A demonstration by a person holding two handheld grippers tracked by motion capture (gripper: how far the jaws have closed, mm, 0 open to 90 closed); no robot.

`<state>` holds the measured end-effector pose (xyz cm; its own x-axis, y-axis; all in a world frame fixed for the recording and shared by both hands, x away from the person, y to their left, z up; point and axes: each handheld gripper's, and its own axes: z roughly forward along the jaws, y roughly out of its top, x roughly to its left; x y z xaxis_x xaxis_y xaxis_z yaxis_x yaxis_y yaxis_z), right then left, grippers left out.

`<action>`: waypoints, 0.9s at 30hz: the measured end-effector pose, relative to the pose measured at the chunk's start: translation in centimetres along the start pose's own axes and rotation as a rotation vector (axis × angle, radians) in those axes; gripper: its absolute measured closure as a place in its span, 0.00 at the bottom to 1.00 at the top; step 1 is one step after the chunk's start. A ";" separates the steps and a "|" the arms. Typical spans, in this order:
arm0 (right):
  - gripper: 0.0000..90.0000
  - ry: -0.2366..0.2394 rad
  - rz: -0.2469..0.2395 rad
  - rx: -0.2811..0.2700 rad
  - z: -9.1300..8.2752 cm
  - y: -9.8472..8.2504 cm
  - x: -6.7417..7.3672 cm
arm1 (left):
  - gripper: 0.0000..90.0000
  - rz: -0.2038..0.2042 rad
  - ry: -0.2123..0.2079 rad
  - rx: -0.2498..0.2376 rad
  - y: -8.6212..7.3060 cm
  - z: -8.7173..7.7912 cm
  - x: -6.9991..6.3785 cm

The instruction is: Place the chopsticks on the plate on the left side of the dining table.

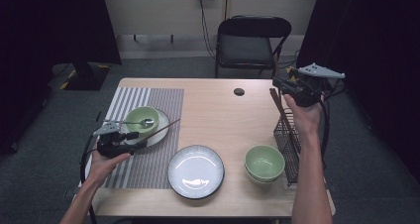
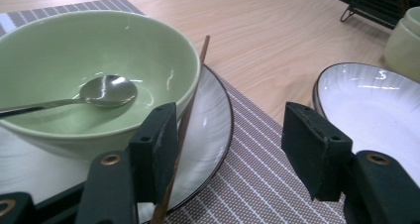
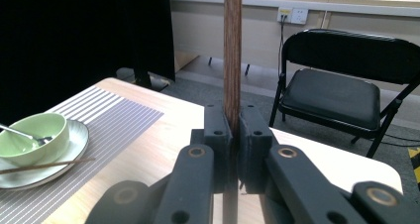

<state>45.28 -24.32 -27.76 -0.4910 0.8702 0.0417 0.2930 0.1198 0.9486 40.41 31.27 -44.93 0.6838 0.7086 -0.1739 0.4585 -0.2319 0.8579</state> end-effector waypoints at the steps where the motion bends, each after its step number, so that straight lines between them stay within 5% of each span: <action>1: 0.94 0.005 -0.004 0.003 0.1 0.1 0.1 | 0.44 -0.006 -0.005 -0.006 0.0 0.0 0.0; 23: 0.94 0.127 0.035 -0.014 1.5 0.7 3.2 | 0.44 0.023 -0.023 -0.010 1.4 0.4 -1.4; 27: 0.94 0.155 0.033 -0.019 2.0 0.8 4.0 | 0.44 0.022 -0.057 -0.022 2.1 0.8 -2.0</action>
<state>45.15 -19.82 -27.48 -0.6026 0.7891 0.1190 0.2958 0.0823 0.9517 40.45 28.79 -43.16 0.7248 0.6646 -0.1816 0.4308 -0.2314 0.8723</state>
